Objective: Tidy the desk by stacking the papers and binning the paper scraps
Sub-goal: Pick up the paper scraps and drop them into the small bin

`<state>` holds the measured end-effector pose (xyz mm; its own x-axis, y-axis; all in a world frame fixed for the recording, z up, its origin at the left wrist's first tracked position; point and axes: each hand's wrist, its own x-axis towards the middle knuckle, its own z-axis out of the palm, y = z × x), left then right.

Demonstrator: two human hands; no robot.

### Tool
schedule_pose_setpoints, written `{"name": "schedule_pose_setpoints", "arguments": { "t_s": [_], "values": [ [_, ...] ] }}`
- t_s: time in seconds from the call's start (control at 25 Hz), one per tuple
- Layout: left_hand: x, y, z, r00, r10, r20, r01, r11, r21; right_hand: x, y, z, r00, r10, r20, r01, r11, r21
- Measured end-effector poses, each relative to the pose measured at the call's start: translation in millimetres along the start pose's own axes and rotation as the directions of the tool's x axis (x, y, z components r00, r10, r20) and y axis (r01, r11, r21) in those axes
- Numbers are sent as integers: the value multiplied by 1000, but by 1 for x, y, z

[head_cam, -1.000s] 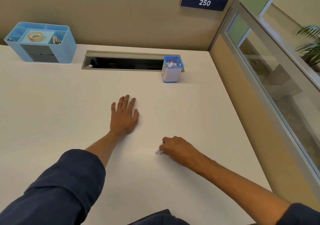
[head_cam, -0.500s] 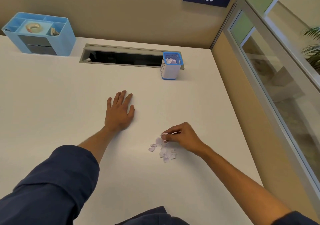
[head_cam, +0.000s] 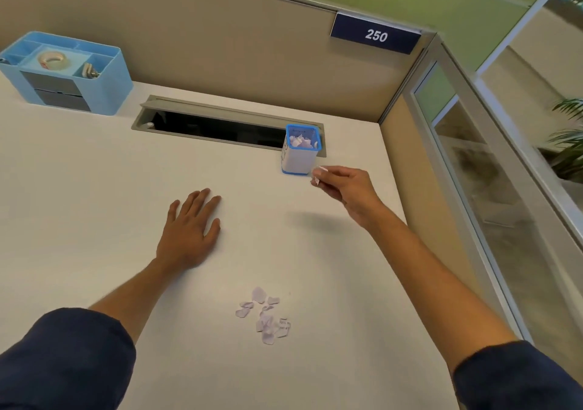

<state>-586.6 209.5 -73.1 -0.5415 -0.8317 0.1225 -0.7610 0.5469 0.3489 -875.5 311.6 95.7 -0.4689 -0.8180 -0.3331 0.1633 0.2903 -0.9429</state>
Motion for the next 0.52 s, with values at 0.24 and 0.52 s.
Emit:
{"name": "schedule_pose_setpoints", "arguments": {
  "t_s": [0.24,0.52],
  "values": [
    [1,-2,2,1000,3,10,-4,1000,18,110,-43,6,957,-290,-20,228,791,-568],
    [3,-3,4,1000,6,1,-6,1000,30,159,-68,33,972,-110,206,225,210,-951]
  ]
}}
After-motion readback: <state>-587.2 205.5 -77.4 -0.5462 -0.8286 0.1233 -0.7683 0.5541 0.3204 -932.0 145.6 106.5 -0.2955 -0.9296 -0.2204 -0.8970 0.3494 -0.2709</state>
